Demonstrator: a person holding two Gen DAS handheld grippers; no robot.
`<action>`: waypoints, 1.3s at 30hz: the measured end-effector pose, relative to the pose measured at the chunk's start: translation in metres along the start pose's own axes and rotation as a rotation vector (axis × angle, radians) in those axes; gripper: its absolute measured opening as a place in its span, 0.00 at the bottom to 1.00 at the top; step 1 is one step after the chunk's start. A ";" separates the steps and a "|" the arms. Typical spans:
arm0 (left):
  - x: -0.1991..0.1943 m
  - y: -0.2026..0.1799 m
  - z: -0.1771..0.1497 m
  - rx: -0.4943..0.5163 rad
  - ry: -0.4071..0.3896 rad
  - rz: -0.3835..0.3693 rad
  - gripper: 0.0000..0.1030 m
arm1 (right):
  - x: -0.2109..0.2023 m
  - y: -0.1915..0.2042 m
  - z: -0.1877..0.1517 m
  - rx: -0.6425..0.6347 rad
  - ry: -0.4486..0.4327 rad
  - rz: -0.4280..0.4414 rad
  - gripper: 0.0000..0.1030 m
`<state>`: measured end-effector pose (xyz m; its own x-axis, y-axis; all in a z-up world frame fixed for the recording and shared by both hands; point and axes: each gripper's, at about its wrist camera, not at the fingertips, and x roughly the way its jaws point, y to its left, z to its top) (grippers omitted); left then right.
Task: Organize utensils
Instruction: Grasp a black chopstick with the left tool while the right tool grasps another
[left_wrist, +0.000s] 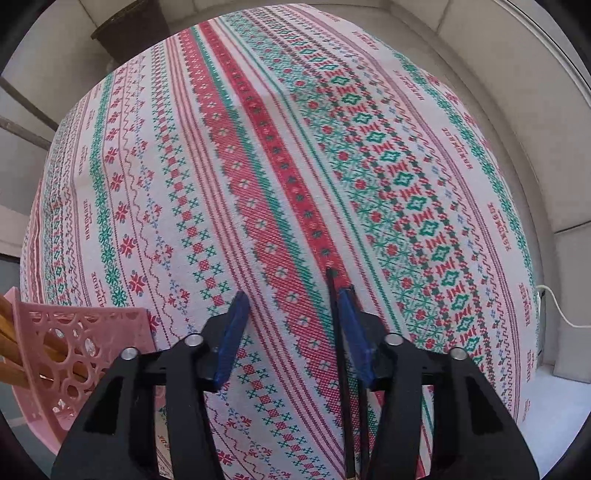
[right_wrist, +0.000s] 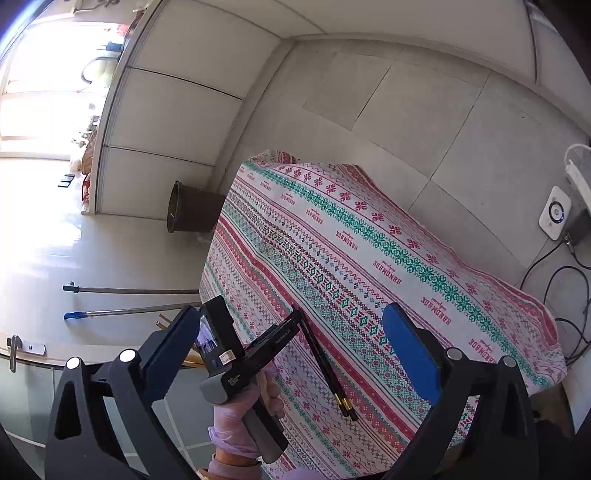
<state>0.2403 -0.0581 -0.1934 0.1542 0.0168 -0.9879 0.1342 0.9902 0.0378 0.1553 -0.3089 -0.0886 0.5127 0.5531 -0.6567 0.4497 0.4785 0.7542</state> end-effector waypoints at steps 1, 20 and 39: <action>-0.001 -0.006 -0.001 0.020 0.000 -0.003 0.30 | 0.001 0.000 0.000 0.002 0.004 0.001 0.94; -0.046 0.031 -0.085 0.119 -0.192 -0.120 0.03 | 0.073 0.019 -0.020 -0.155 0.088 -0.202 0.94; -0.193 0.119 -0.211 -0.044 -0.543 -0.123 0.03 | 0.232 0.065 -0.114 -0.767 0.121 -0.616 0.28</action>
<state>0.0195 0.0857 -0.0299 0.6233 -0.1616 -0.7651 0.1441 0.9854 -0.0908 0.2199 -0.0714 -0.1918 0.2513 0.1049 -0.9622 -0.0043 0.9942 0.1072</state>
